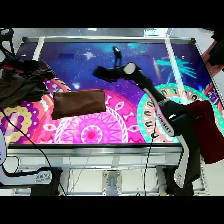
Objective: Fold the shirts.
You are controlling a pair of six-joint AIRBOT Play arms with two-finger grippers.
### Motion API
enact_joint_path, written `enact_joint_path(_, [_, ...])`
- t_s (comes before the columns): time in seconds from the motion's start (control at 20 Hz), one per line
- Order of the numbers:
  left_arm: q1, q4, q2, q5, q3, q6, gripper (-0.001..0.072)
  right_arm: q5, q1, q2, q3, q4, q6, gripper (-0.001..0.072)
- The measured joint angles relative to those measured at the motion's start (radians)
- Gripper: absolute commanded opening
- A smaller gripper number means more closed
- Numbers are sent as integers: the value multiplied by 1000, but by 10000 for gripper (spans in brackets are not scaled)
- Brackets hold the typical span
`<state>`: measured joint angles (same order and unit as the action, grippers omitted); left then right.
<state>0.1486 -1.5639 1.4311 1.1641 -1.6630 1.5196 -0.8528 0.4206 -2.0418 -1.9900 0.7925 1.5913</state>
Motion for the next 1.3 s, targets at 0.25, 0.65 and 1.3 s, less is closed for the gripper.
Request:
enact_joint_path(0.25, [1,1,0,-14,0,0,17,-213,-86,-32,95,54,67,533])
enact_joint_path(0.65, [1,2,0,-19,0,-1,17,-227,-59,-144,126,-206,-31,531])
enact_joint_path(1.3, [1,1,0,-15,0,-21,17,-191,55,-177,127,-457,-98,31])
